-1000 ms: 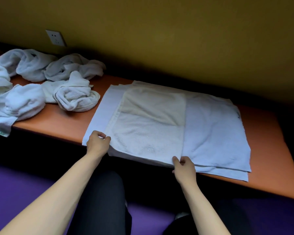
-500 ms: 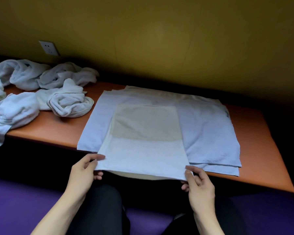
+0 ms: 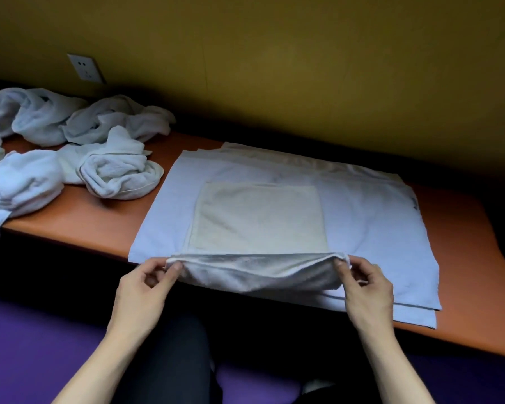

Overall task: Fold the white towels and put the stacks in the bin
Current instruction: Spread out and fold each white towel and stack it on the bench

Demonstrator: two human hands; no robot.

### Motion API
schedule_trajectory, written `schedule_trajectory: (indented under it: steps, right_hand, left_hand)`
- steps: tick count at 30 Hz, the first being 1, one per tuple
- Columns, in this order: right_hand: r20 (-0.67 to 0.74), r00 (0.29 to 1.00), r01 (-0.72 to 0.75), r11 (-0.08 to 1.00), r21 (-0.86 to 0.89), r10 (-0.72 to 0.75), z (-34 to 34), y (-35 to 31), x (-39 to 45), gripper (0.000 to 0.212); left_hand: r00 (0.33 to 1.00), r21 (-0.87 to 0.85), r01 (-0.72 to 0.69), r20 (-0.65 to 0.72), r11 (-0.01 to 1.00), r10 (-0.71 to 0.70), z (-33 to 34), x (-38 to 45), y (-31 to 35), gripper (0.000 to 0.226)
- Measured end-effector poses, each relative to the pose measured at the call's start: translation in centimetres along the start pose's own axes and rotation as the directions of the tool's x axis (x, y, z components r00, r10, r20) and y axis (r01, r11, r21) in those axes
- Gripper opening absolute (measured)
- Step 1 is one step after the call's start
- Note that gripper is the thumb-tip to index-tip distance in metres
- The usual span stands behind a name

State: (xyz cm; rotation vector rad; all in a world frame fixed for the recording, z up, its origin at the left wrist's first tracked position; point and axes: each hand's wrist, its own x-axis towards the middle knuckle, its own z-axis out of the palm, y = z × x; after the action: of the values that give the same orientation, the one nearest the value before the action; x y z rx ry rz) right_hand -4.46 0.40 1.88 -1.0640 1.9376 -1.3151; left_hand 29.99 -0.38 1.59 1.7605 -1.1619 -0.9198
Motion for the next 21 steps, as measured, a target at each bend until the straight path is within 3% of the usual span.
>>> schedule_trajectory:
  steps: [2,4,12,21]
  right_hand:
    - [0.016,0.997,0.078,0.995,-0.064,-0.077,1.1,-0.7,2.5,0.010]
    - [0.045,0.993,0.107,0.993,-0.040,-0.105,2.5,-1.4,5.0,0.017]
    - [-0.031,0.999,0.017,1.000,0.002,-0.017,7.7,-1.5,14.2,0.031]
    - [-0.014,1.000,-0.008,0.980,-0.200,0.005,10.8,-0.6,19.0,0.033]
  left_hand:
    - [0.997,0.142,-0.048,-0.044,0.989,0.055,0.8,2.2,0.8,0.013]
    - [0.994,0.151,-0.091,-0.048,0.984,0.099,1.8,4.7,1.7,0.022]
    - [0.964,0.184,-0.182,-0.162,0.966,0.212,6.7,13.9,5.7,0.032]
    - [0.991,0.321,-0.065,-0.093,0.945,0.099,10.8,20.6,3.5,0.035]
